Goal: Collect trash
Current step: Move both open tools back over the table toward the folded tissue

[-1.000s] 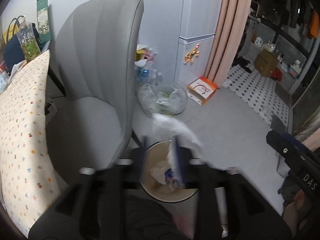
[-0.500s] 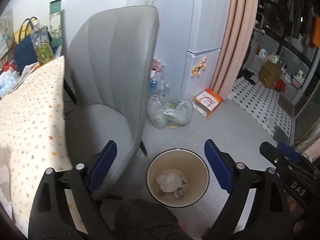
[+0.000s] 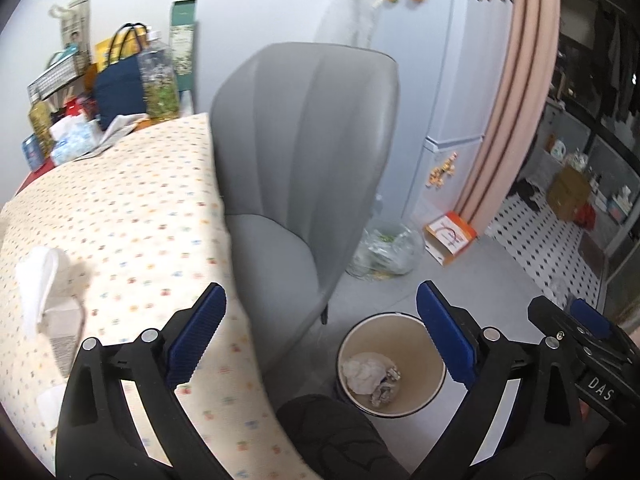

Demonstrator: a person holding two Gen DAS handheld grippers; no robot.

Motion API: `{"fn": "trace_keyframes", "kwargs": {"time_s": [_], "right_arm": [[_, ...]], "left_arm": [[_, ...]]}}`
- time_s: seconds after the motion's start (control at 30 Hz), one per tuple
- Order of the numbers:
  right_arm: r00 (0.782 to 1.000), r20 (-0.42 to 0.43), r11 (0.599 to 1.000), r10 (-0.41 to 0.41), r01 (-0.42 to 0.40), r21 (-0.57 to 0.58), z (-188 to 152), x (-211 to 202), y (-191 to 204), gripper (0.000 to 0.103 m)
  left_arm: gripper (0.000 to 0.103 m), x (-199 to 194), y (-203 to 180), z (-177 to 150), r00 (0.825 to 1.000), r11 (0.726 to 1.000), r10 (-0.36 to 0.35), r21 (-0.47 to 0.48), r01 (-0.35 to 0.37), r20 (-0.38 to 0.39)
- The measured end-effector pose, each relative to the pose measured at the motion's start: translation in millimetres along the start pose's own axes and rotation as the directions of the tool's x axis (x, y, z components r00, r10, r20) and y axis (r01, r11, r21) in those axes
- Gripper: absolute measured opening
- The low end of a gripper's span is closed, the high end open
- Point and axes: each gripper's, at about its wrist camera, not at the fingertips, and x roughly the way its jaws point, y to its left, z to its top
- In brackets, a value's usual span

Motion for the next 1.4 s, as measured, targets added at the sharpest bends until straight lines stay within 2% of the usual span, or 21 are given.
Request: {"fn": "trace_keyframes", "kwargs": {"time_s": [0.37, 0.8, 1.4], "right_arm": [[0.998, 0.018, 0.993, 0.064, -0.062, -0.100, -6, -22, 69, 0.095], [0.990, 0.010, 0.965, 0.143, -0.137, -0.223, -23, -46, 141, 0.095], [0.972, -0.059, 0.912, 0.227, -0.233, -0.337, -63, -56, 214, 0.095]], "left_arm": [[0.097, -42, 73, -10, 0.996, 0.992, 0.067, -0.110, -0.060, 0.058], [0.097, -76, 137, -39, 0.989, 0.972, 0.129, -0.206, -0.112, 0.075], [0.097, -97, 215, -93, 0.973, 0.924, 0.230, -0.314, -0.220, -0.004]]}}
